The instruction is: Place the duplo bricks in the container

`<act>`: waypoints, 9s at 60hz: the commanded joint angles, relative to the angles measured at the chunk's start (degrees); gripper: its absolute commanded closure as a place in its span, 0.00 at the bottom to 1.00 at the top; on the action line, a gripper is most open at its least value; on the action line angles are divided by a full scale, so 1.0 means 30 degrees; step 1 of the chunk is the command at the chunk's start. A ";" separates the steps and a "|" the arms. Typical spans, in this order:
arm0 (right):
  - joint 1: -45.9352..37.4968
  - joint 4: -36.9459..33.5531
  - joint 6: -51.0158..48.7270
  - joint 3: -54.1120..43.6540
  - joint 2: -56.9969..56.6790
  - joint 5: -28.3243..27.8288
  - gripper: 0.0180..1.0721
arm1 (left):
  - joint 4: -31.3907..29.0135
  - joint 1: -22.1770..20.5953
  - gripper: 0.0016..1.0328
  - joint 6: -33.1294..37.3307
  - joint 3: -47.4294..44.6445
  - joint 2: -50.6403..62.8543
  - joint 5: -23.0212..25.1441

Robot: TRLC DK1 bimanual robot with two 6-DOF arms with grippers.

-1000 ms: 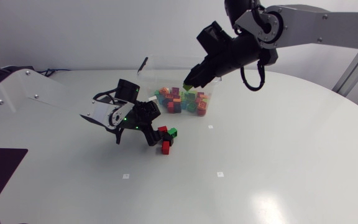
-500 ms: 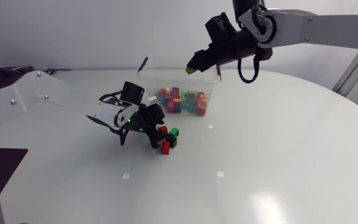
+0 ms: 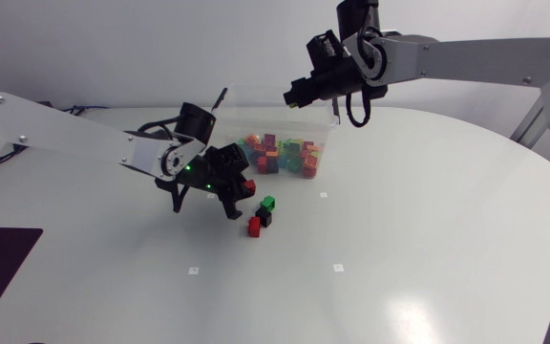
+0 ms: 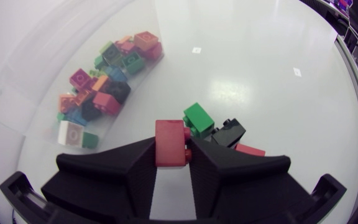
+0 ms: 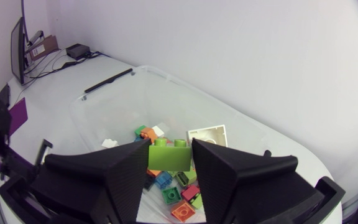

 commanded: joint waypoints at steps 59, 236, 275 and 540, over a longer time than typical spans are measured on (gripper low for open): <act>0.0661 0.1110 -0.2400 -1.0329 -0.7752 -0.0858 0.07 | 0.1871 0.0997 0.77 -0.5478 0.6963 -0.0438 0.0207; 0.0749 -0.6361 -0.4012 -0.2771 -0.1687 -0.4461 0.70 | -0.3256 -0.0204 0.07 0.7441 -0.2149 -0.0585 0.3722; -0.1126 -0.1790 0.0324 -0.2829 -0.4558 -0.7068 0.70 | -0.3871 -0.0556 0.72 0.7471 -0.0801 0.1173 0.3898; 0.3005 -0.4398 0.0031 -0.1950 -0.4031 0.4035 0.71 | 1.1451 0.6446 0.04 -0.7266 -1.0879 -1.3622 -0.6327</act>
